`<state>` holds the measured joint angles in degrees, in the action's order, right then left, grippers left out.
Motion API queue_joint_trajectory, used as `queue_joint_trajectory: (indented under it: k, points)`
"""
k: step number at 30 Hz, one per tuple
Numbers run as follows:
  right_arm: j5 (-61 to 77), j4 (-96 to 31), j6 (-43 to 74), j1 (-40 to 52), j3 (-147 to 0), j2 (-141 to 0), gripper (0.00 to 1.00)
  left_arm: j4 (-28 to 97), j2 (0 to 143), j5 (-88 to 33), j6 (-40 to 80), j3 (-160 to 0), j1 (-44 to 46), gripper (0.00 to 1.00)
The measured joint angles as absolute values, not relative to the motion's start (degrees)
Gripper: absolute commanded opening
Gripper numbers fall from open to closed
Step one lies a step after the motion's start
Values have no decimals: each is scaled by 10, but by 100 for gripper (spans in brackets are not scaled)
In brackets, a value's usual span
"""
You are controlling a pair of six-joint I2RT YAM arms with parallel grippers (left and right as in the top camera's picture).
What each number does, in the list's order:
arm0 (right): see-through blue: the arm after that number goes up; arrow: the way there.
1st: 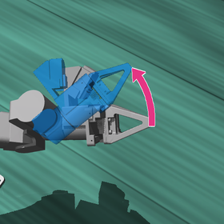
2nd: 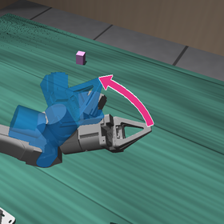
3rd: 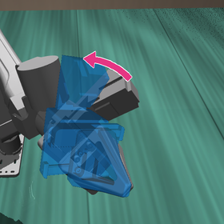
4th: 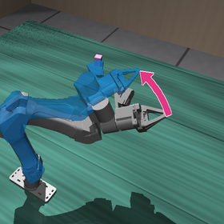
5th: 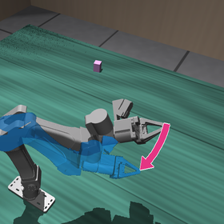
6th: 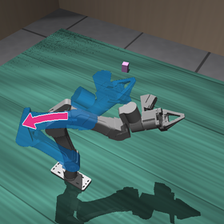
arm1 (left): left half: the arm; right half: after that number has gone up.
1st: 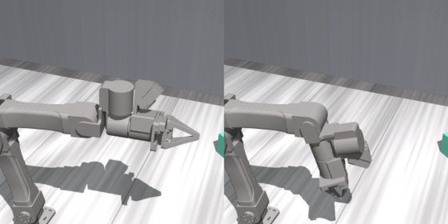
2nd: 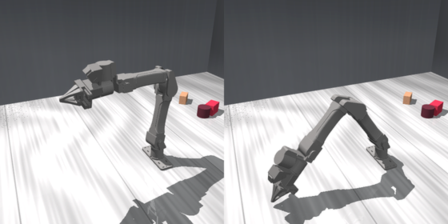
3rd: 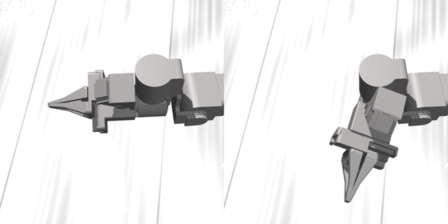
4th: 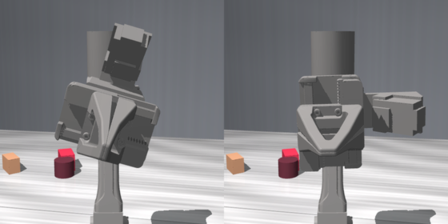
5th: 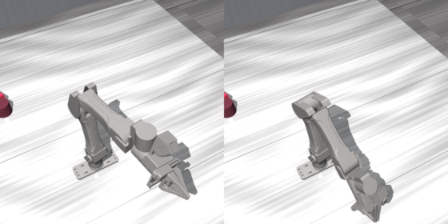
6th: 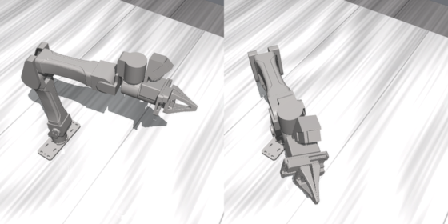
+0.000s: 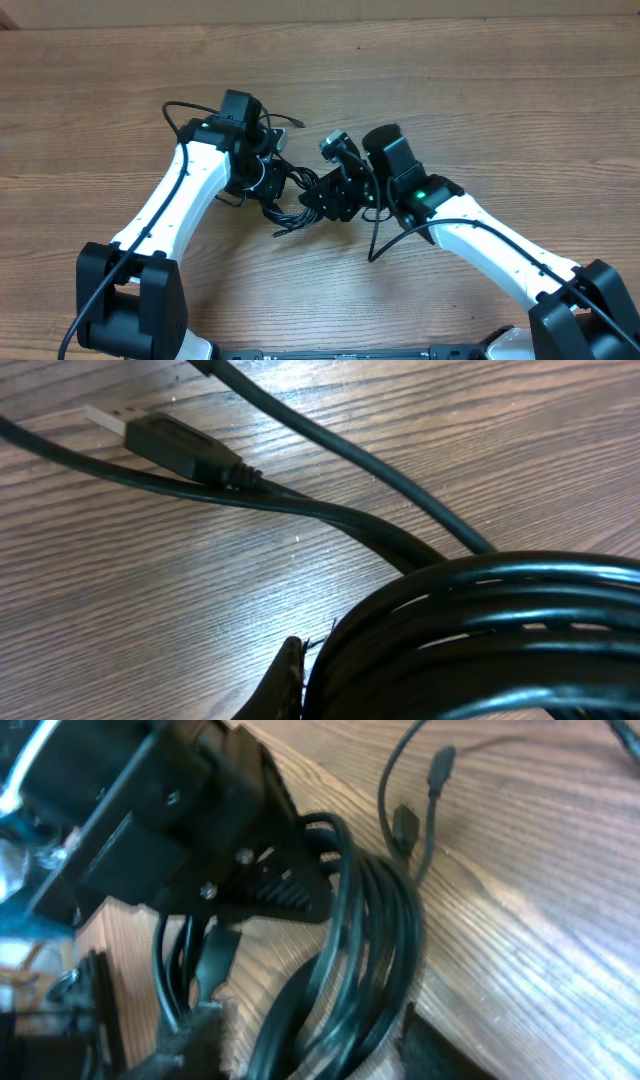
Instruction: Untangle cables
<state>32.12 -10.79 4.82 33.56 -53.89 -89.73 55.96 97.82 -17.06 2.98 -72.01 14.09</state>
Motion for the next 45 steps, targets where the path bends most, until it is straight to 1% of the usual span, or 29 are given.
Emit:
queue_joint_trajectory:
  k: [1, 2, 4, 9, 17, 19, 21, 26, 27, 29, 30, 33, 37, 45]
  points:
    - [309, -108, 46, 342, -539, -897, 8, 560, 978, -164, 30, -720, 143, 4]
    - [298, -110, 49, 347, -539, -897, 6, 560, 978, -154, 35, -720, 147, 4]
    - [285, -112, 57, 352, -539, -897, 4, 560, 978, -137, 49, -720, 148, 4]
    - [265, -127, 73, 355, -539, -889, 4, 561, 978, -80, 133, -720, 162, 4]
    - [234, -249, 78, 355, -545, -815, 4, 539, 978, -75, 253, -720, 163, 4]
    - [236, -296, 77, 353, -546, -797, 4, 518, 978, -54, 282, -718, 150, 5]
    - [238, -317, 77, 353, -546, -789, 4, 502, 978, -27, 305, -718, 124, 4]
    - [205, -335, 105, 352, -546, -787, 4, 503, 978, 14, 340, -718, 90, 4]
    - [190, -336, 116, 352, -546, -787, 7, 506, 978, 17, 343, -718, 90, 4]
    - [169, -331, 132, 349, -546, -787, 20, 512, 978, 20, 346, -718, 90, 4]
    - [162, -322, 134, 349, -545, -787, 24, 514, 978, 20, 346, -718, 90, 4]
    - [147, -279, 119, 349, -545, -787, 39, 517, 978, 22, 344, -718, 90, 4]
    - [137, -210, 57, 349, -545, -787, 43, 518, 978, 11, 333, -718, 90, 4]
    - [131, -145, -17, 367, -545, -829, 44, 524, 978, -30, 300, -718, 90, 4]
